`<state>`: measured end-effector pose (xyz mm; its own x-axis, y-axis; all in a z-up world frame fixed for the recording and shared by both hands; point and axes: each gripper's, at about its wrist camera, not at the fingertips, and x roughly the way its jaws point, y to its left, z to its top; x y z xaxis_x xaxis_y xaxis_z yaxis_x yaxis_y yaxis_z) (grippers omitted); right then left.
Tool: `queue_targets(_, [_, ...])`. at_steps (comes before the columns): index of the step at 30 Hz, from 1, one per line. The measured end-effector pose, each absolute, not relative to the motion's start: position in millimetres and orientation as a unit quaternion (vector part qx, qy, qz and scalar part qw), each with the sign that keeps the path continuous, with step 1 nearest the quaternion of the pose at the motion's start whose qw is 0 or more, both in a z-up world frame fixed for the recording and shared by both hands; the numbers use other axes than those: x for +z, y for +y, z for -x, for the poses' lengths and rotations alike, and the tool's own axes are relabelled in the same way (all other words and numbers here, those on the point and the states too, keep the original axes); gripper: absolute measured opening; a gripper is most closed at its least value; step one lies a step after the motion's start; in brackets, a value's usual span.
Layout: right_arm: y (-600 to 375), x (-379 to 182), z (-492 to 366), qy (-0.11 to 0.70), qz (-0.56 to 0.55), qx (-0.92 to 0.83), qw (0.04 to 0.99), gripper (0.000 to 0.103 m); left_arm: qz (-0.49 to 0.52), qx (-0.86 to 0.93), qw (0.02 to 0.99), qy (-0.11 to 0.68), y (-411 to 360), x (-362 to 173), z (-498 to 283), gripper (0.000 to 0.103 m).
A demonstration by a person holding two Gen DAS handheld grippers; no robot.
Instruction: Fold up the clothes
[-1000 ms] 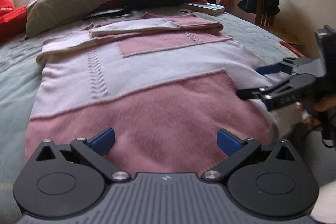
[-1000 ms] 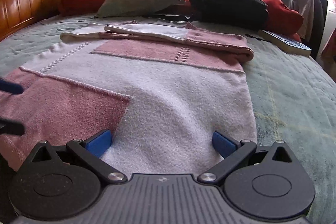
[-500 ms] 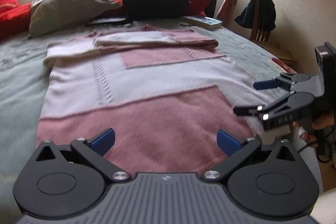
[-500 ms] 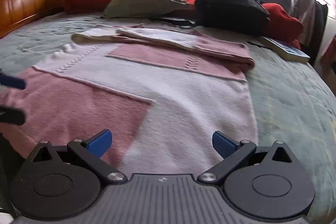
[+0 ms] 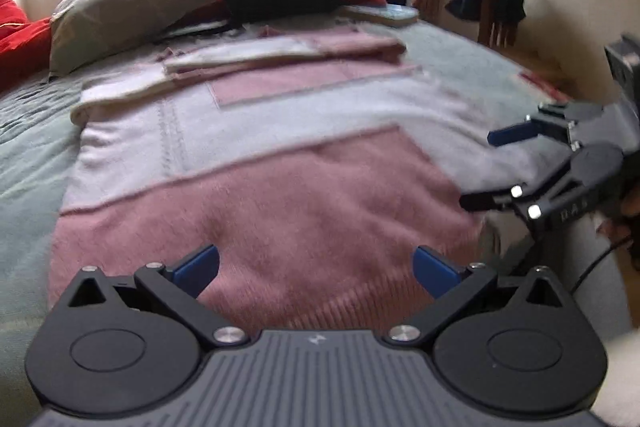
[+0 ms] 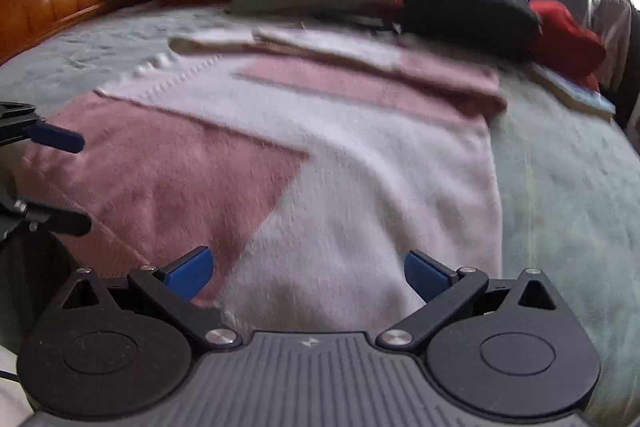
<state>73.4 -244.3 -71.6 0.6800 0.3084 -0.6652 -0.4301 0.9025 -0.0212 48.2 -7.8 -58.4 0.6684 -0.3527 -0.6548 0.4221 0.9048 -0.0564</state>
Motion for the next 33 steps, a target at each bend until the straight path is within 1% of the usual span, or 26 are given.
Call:
queue_targets(7, [-241,-74,-75,0.334,0.091,0.221,0.912,0.103,0.010,-0.187,0.913,0.363,-2,-75,-70,0.102])
queue_targets(13, [-254,-79,-61,0.324,0.070,0.224,0.917,0.103,0.003,-0.181,0.917,0.356,1,-73,-53,0.102])
queue_targets(21, [-251,-81,-59,0.321,0.076,0.211,0.920,0.103,-0.006,-0.123,0.930,0.346,2,-51,-78,0.102])
queue_targets(26, [-252,-81,-59,0.324,0.080,0.213,0.919,0.103,0.036,-0.087,0.917,0.388,23,-68,-85,0.102])
queue_targets(33, [-249,-80,-59,0.328,0.087,0.209,0.917,0.103,0.047,-0.086,0.916,0.388,28,-66,-72,0.102])
